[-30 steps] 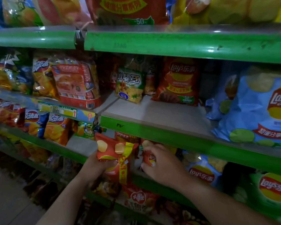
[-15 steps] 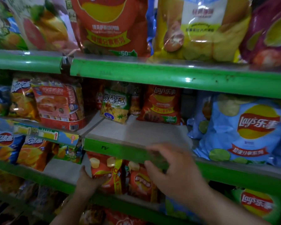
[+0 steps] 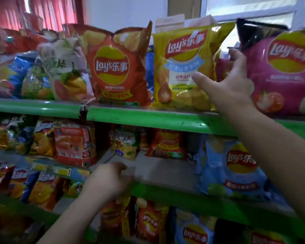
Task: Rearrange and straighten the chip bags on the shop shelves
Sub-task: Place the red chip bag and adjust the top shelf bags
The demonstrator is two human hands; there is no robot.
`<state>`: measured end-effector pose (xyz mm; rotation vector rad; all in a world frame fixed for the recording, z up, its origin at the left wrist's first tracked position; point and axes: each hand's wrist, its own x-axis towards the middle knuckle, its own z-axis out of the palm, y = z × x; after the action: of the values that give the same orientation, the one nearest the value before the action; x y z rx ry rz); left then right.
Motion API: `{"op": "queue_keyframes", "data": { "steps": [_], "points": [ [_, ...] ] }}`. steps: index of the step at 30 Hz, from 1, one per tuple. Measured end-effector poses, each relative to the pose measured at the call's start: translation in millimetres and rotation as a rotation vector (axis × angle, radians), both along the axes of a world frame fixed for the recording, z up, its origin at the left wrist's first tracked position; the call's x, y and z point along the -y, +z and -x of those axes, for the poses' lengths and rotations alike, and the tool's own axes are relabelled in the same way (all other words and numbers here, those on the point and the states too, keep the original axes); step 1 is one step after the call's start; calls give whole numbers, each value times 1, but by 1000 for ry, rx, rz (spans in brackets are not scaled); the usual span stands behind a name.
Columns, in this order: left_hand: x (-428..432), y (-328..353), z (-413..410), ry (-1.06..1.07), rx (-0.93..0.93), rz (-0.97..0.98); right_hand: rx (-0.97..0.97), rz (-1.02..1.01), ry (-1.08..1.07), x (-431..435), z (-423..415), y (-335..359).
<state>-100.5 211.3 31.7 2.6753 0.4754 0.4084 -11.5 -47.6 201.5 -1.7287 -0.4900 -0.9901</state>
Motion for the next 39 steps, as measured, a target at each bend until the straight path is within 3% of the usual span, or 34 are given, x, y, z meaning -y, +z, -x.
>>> {"op": "queue_keyframes", "data": {
  "steps": [4,6,14,19,23,26,31,33,39],
  "points": [
    [25,60,-6,-29,270,-87,-317,-95,225,-6,-26,33],
    [33,83,-10,-38,408,-108,-361,-124,311,-10,-33,38],
    [47,147,-24,-112,704,38,-35,-37,212,8,0,59],
    [71,167,-48,-320,659,325,205,19,-5,55,44,72],
    [97,184,-86,-331,669,201,237,32,-74,91,56,74],
    [110,196,-116,-293,625,199,203,-25,-26,113,56,72],
    [115,196,-150,-351,417,568,138,-150,79,138,47,68],
    [115,191,-157,-404,376,626,94,-183,140,143,43,66],
    [117,196,-145,-324,524,642,84,-228,170,147,37,65]
  ]
}}
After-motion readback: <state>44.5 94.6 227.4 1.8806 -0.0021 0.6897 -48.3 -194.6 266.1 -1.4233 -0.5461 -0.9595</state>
